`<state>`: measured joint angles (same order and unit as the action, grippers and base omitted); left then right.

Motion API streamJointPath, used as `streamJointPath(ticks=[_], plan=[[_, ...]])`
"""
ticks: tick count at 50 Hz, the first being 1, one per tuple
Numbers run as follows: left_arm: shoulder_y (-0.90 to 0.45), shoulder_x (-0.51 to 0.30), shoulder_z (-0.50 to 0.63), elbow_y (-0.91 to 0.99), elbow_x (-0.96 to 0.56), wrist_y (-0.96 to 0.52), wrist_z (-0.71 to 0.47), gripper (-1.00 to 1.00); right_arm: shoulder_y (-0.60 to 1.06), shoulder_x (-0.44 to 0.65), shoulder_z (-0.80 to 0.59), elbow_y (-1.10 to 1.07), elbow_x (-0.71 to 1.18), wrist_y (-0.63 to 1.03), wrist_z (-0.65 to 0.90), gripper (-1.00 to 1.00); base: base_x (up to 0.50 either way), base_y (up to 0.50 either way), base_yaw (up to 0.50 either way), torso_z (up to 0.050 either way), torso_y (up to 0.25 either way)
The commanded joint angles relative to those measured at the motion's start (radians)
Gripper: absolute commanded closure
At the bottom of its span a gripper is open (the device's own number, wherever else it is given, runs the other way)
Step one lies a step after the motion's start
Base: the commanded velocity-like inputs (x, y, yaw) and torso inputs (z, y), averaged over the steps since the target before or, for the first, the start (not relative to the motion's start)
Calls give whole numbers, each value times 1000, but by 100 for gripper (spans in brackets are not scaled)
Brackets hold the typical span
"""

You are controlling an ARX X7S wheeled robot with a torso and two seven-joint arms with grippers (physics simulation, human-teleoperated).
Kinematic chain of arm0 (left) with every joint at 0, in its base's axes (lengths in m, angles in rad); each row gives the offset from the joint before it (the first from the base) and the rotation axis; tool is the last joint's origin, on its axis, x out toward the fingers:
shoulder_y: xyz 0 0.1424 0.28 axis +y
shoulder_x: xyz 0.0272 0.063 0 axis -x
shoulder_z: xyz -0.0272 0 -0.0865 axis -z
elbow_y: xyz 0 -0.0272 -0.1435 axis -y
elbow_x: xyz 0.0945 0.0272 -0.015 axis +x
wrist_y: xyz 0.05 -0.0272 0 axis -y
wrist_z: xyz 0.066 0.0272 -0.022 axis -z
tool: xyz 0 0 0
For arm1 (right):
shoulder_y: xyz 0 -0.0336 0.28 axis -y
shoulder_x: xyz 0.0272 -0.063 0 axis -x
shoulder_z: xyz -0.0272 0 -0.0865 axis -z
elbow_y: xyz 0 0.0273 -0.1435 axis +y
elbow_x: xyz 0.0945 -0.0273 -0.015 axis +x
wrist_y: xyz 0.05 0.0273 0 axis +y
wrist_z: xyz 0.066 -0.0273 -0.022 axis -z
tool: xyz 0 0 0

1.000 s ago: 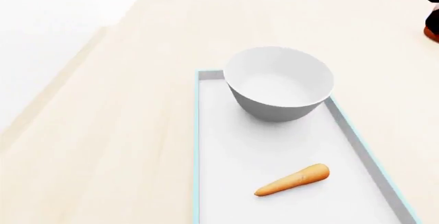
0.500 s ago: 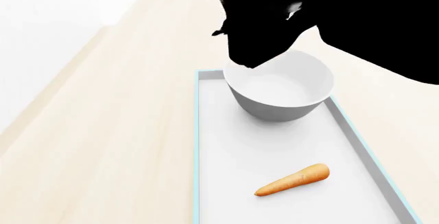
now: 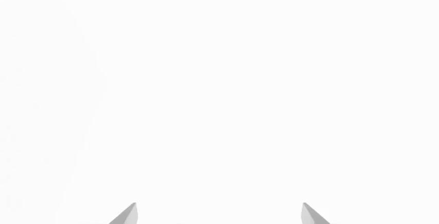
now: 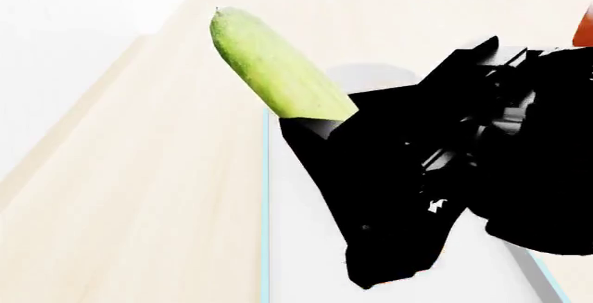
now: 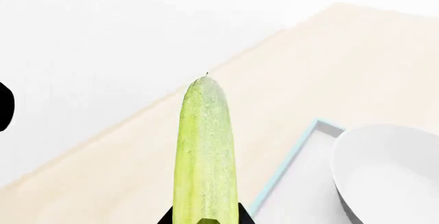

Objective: Place the two vegetables and bowl onto the tray for setting up a vegetable dip station.

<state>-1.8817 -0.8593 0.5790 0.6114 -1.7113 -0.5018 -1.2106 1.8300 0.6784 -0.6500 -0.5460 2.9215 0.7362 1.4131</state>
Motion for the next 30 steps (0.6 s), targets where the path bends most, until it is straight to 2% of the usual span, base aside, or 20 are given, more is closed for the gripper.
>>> streamJointPath(ticks=[1, 8, 30], plan=[[2, 2, 0, 0, 3, -2, 0, -100, 13, 68, -26, -65, 156, -40, 7, 100, 0, 0, 0, 0, 0], [5, 3, 1, -1, 7, -3, 2, -100, -26, 146, -36, -142, 199, -77, -17, 100, 0, 0, 0, 0, 0], [0, 9, -1, 1, 1, -8, -4, -100, -274, 344, 0, -289, 76, -103, -157, 100, 0, 0, 0, 0, 0]])
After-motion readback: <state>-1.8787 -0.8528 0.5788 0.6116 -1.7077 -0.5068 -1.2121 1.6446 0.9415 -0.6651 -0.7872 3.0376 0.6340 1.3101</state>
